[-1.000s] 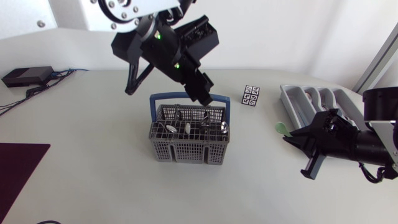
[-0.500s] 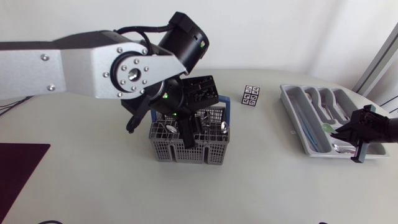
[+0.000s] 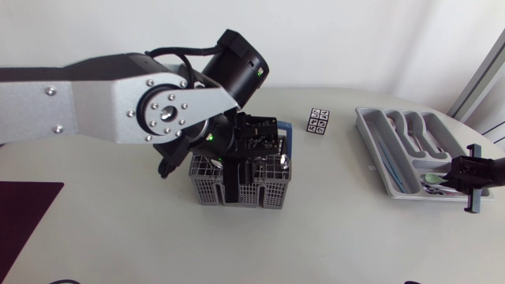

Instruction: Transfer all utensils from the basket to the drawer tray.

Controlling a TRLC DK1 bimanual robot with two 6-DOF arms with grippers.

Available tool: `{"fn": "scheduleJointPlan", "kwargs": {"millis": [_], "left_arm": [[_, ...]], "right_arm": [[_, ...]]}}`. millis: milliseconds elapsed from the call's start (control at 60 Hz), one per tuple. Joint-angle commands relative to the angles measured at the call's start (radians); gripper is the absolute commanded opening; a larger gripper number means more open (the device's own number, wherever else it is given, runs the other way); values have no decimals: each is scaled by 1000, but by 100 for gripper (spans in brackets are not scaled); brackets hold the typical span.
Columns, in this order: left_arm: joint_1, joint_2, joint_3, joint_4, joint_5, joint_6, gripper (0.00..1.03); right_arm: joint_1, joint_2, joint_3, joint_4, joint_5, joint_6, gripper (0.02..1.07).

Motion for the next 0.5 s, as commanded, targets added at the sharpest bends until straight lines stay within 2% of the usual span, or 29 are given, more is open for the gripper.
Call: {"fn": "scheduleJointPlan", "kwargs": {"millis": [0, 117, 267, 483], "left_arm": [[-13, -23, -36, 1, -5, 49, 58], [-18, -29, -44, 1, -5, 71, 58], [-25, -32, -56, 1, -3, 103, 58], [-33, -11, -47, 36, -5, 123, 57]], "right_arm": [[-9, 24, 4, 16, 13, -55, 23], [-10, -3, -31, 67, 19, -66, 38], [-13, -94, -74, 65, 12, -54, 57], [-4, -275, -177, 38, -59, 3, 63]]}}
